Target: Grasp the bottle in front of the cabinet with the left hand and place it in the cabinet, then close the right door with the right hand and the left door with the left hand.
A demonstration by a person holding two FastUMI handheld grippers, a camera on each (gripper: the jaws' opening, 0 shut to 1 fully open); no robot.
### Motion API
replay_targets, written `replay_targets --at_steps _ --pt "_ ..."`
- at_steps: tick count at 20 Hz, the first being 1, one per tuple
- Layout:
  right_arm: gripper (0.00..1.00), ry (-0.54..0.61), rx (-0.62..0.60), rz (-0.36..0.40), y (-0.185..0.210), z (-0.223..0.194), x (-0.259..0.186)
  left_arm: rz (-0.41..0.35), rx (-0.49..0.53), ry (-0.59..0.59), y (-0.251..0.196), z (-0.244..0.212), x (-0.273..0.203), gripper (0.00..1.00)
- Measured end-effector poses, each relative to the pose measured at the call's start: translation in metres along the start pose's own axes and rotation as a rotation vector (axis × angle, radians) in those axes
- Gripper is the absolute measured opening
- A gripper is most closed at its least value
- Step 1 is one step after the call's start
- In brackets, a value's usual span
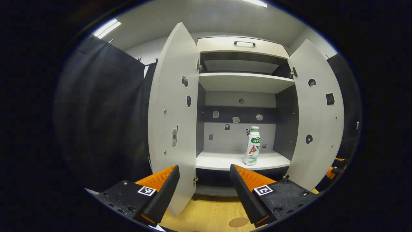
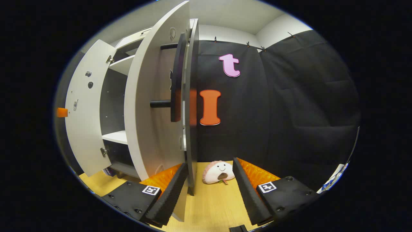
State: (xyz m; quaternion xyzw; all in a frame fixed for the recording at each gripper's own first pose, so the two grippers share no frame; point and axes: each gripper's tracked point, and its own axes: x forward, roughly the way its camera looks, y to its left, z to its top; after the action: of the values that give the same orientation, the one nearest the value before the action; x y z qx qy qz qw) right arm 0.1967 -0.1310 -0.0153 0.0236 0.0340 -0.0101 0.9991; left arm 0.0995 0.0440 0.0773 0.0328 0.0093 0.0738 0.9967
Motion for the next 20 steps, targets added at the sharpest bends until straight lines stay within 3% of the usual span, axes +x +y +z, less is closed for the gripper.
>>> replay_targets --at_steps 2,3,4,9,16,20 --pt "0.94 -0.021 -0.009 -0.031 -0.001 0.000 -0.005 -0.041 -0.012 -0.004 -0.006 -0.007 -0.008 0.95" --pt "0.87 -0.024 -0.009 -0.043 0.001 0.000 -0.007 -0.061 -0.015 -0.003 -0.009 -0.009 -0.010 0.95" --pt "0.94 -0.028 -0.007 -0.062 0.001 -0.001 -0.010 -0.086 -0.021 -0.001 -0.012 -0.011 -0.011 0.95" --pt "0.94 -0.026 0.036 -0.104 0.014 -0.007 -0.022 -0.169 -0.053 -0.004 -0.016 -0.012 -0.012 0.95" --pt "0.94 -0.026 0.033 -0.145 0.029 -0.007 -0.040 -0.180 -0.072 -0.008 0.002 -0.008 -0.006 0.92" --pt "0.94 -0.015 0.039 -0.109 0.054 -0.009 -0.043 -0.182 -0.071 -0.001 0.010 -0.010 -0.008 0.95"
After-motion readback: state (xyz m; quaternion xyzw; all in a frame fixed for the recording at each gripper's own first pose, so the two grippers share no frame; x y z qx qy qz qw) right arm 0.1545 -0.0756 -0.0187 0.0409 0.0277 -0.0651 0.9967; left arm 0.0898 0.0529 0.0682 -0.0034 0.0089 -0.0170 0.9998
